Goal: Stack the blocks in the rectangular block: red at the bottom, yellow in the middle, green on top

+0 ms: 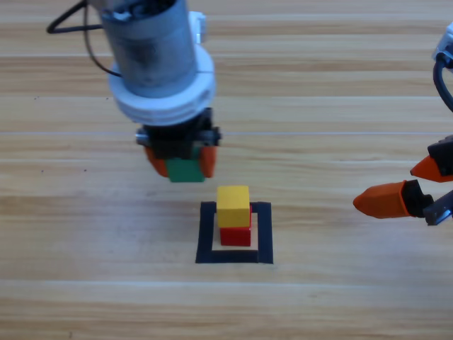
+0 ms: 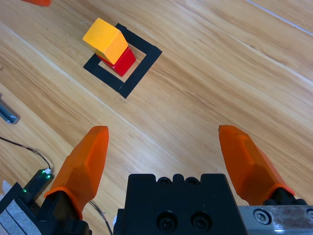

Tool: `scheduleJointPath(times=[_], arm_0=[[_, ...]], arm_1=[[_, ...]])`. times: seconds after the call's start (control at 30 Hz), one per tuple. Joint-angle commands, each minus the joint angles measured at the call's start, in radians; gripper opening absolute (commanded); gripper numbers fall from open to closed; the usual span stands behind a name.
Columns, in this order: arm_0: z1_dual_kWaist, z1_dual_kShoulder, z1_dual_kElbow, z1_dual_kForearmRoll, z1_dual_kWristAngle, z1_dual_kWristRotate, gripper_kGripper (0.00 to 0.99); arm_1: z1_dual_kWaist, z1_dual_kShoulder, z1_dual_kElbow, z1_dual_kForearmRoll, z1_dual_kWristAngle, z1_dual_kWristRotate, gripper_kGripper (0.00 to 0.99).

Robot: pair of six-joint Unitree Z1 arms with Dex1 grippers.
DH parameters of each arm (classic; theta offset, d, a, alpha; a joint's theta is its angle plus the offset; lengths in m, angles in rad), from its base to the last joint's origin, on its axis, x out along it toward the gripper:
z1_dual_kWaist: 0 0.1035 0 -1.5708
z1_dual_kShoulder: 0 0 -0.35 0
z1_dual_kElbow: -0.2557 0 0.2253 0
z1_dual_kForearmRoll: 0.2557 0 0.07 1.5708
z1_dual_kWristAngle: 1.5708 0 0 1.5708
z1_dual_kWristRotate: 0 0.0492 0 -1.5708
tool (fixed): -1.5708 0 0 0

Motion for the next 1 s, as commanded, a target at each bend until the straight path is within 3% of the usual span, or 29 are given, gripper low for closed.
scheduleJointPath(times=[0.03,0.43,1.0], arm_0=[[-0.054,0.103,-0.034,0.007,0.015,-0.118,0.041],[-0.071,0.200,-0.183,0.051,0.014,-0.116,0.043],[-0.071,0.232,-0.198,0.055,0.011,-0.043,0.041]], arm_1=[[-0.026,0.045,0.018,-0.021,-0.011,-0.007,0.990],[-0.026,0.048,0.018,-0.021,-0.010,-0.007,0.990],[-0.026,0.051,0.018,-0.021,-0.005,-0.007,0.990]])
